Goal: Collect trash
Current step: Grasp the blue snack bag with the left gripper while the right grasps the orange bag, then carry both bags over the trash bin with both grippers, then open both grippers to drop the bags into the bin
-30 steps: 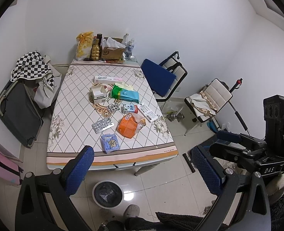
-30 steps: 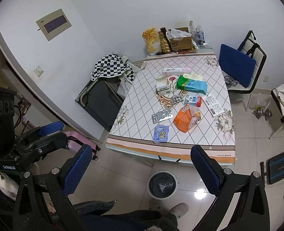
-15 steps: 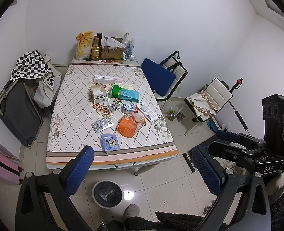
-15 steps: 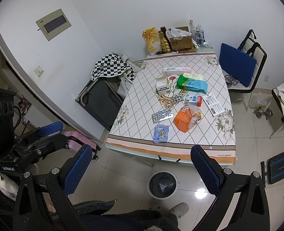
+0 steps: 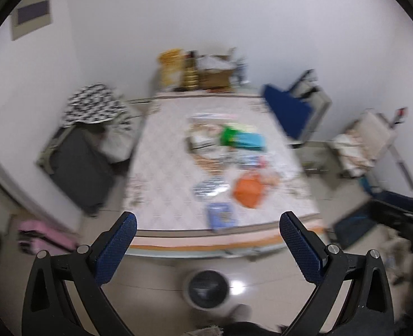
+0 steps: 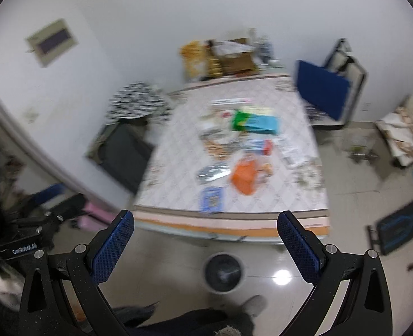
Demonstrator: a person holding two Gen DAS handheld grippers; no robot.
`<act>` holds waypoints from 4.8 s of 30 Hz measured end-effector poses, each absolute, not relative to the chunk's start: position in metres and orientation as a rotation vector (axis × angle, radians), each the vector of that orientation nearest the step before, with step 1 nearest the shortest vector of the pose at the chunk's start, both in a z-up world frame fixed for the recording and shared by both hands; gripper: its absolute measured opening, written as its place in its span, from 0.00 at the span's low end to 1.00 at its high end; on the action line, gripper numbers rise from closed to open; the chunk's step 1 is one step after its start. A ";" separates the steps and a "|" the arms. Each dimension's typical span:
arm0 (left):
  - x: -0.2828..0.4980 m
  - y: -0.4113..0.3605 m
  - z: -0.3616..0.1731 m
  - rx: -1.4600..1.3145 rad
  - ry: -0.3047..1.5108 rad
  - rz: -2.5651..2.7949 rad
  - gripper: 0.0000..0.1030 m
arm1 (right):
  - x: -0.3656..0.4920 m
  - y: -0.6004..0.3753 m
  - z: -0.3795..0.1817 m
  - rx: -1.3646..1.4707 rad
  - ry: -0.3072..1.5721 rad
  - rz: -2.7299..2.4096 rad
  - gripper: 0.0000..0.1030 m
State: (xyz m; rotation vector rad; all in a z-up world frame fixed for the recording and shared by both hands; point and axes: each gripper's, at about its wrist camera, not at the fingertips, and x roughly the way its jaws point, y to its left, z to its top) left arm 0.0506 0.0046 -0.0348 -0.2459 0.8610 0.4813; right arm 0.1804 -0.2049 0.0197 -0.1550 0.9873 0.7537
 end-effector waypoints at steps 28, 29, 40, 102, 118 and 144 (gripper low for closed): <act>0.259 0.079 -0.380 -0.730 1.514 0.611 0.63 | 0.476 -0.081 -0.334 -0.030 1.584 0.476 0.99; 0.257 0.080 -0.381 -0.735 1.511 0.621 0.62 | 0.478 -0.078 -0.337 -0.028 1.596 0.479 0.94; 0.243 0.091 -0.365 -0.664 1.485 0.677 0.52 | 0.482 -0.058 -0.348 -0.053 1.613 0.544 0.39; 0.043 0.031 -0.612 -0.725 1.580 0.306 0.37 | 0.134 -0.220 -0.578 -0.003 1.717 0.406 0.09; 0.030 0.027 -0.704 -0.665 1.621 0.352 0.95 | 0.132 -0.216 -0.760 -0.121 1.789 0.435 0.92; -0.013 0.018 -0.457 -0.454 1.494 0.486 0.95 | 0.106 -0.190 -0.499 -0.431 1.520 0.424 0.99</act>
